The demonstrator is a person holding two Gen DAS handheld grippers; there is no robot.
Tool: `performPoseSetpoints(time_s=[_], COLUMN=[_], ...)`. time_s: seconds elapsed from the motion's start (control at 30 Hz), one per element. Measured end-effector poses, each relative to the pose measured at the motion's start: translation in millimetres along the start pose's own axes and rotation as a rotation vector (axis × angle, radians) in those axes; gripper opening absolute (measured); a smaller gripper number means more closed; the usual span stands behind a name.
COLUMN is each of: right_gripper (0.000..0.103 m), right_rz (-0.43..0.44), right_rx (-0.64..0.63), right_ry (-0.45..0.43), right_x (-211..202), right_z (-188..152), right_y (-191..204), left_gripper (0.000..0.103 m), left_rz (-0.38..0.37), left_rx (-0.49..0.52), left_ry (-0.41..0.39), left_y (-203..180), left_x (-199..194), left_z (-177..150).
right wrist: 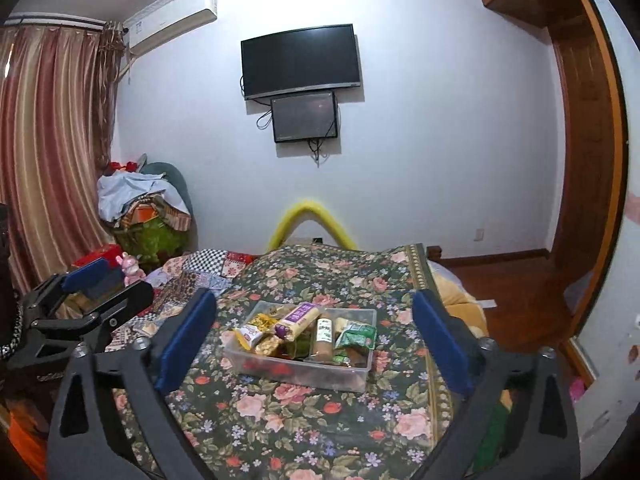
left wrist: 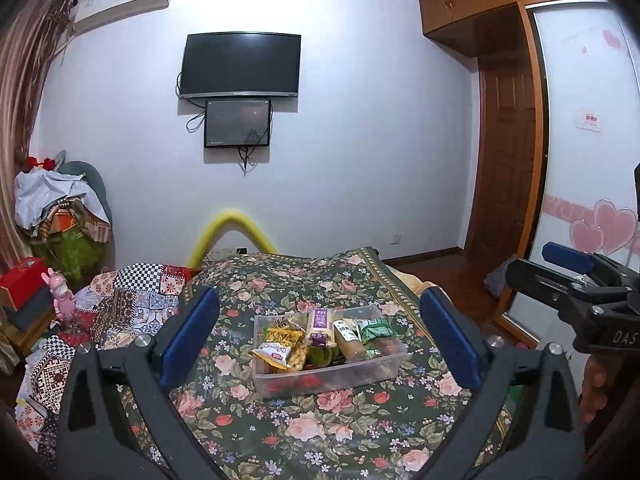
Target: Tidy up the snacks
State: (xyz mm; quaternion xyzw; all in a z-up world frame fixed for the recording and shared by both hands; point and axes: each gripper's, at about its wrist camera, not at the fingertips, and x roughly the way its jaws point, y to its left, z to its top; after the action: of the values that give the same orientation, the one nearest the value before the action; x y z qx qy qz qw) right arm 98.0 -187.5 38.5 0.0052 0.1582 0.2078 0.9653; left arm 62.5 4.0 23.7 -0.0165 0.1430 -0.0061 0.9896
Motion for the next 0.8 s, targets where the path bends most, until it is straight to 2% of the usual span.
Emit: performPoseSetpoints(time_s=[0.8], right_gripper=[0.103], right_rz=[-0.020], right_rx=[-0.008], right_ry=[0.003], right_x=[-15.7], right_z=[-11.8], right_y=[4.8], left_gripper=[0.103], left_rz=[0.003], left_rx=[0.012], left_ry=[0.015], left_y=[-3.2], left_x=[-6.7], left_z=[-11.2])
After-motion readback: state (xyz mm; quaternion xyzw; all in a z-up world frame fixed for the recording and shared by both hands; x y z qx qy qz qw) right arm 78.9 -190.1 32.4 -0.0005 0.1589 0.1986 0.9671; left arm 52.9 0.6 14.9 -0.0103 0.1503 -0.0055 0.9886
